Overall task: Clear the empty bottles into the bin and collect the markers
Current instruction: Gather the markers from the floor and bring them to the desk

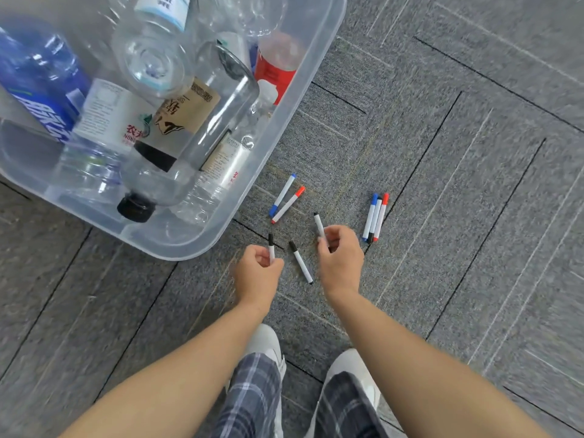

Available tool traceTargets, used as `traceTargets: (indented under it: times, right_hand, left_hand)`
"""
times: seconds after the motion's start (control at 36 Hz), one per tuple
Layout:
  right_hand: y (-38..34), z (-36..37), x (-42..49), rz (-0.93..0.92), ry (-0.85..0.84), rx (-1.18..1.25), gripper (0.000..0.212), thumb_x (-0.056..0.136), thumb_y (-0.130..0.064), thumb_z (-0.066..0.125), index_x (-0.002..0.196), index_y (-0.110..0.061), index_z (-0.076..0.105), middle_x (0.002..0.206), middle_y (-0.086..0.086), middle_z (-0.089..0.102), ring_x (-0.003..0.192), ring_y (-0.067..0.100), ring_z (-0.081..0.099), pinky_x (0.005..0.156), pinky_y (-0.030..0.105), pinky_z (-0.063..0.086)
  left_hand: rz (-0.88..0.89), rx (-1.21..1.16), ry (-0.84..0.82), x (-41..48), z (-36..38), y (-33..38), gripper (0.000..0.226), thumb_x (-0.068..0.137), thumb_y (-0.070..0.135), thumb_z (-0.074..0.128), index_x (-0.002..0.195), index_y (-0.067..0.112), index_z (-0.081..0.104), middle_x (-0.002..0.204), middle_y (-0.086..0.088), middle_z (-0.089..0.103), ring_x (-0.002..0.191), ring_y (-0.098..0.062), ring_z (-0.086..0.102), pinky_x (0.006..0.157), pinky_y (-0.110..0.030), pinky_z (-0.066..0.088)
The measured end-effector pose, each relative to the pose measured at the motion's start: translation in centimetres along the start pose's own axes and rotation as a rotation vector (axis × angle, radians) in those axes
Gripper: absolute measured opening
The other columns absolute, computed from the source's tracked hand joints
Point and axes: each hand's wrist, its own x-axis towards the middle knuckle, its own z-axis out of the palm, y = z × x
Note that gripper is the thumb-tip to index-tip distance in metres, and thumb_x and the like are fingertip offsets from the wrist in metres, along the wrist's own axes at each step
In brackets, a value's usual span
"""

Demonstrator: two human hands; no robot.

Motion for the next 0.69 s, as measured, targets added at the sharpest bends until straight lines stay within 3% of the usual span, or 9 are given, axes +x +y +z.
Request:
traceTargets:
  times: [0.08,0.19,0.33,0.44,0.53,0.58,0.69]
  right_hand:
    - [-0.1,-0.5,-0.5,0.007,0.019,0.077,0.013,0.091,-0.011,0.063,0.104,-0.016,0.063,0.095,-0.004,0.061,0.083,0.004,0.058,0.073,0.015,0.047]
    - [0.3,-1.0,-1.2,0.012,0.101,0.187,0.016,0.089,-0.009,0.064,0.103,-0.016,0.062,0.095,-0.003,0.062,0.084,0.004,0.059,0.073,0.009,0.045]
    - [1.1,-1.4,-1.7,0.070,0.186,0.231,0.019,0.086,-0.004,0.061,0.097,-0.018,0.054,0.094,0.004,0.056,0.080,0.012,0.054,0.069,0.011,0.042]
    - [1.9,-1.8,-1.3,0.130,0.218,0.247,0.017,0.086,-0.006,0.060,0.095,-0.018,0.051,0.093,0.007,0.056,0.075,0.016,0.053,0.068,0.024,0.045]
    - [2.1,-2.3,-0.7,0.137,0.258,0.261,0.014,0.089,-0.009,0.060,0.096,-0.017,0.050,0.095,0.007,0.055,0.075,0.014,0.051,0.067,0.018,0.043]
    - [2.2,-2.7,-0.3,0.132,0.300,0.247,0.012,0.092,-0.013,0.060,0.096,-0.017,0.050,0.096,0.005,0.054,0.077,0.013,0.051,0.067,0.014,0.040]
    - [2.6,-3.6,0.9,0.109,0.410,0.198,0.010,0.095,-0.017,0.058,0.097,-0.018,0.049,0.097,0.003,0.053,0.084,0.018,0.052,0.075,0.021,0.042]
  left_hand:
    - [0.024,-0.023,-0.048,-0.9,1.3,0.2,0.010,0.086,0.010,0.063,0.092,0.016,0.057,0.087,-0.002,0.065,0.075,-0.020,0.064,0.056,-0.029,0.045]
    - [0.018,0.019,-0.047,-1.5,2.8,0.2,0.003,0.093,0.015,0.054,0.091,0.017,0.052,0.086,-0.003,0.059,0.063,-0.016,0.051,0.049,-0.028,0.032]
    - [-0.044,0.009,0.018,-1.3,3.6,0.2,0.031,0.080,0.039,0.076,0.086,0.017,0.055,0.078,0.003,0.061,0.065,-0.015,0.058,0.047,-0.026,0.036]
    - [-0.050,0.031,0.058,-0.7,4.4,0.4,0.030,0.076,0.037,0.080,0.079,0.017,0.058,0.070,0.003,0.062,0.063,-0.016,0.060,0.046,-0.024,0.035]
    - [-0.034,0.057,0.062,-0.2,4.9,0.8,0.027,0.076,0.037,0.079,0.070,0.018,0.061,0.066,0.002,0.064,0.065,-0.020,0.063,0.047,-0.024,0.039]
    - [-0.004,0.085,0.047,-0.1,5.1,1.3,0.025,0.079,0.035,0.076,0.066,0.019,0.062,0.062,0.001,0.063,0.061,-0.020,0.062,0.045,-0.023,0.038]
    - [0.215,0.148,0.054,0.3,4.9,3.3,0.025,0.090,0.034,0.061,0.071,0.017,0.059,0.069,0.002,0.061,0.063,-0.015,0.057,0.048,-0.025,0.034]
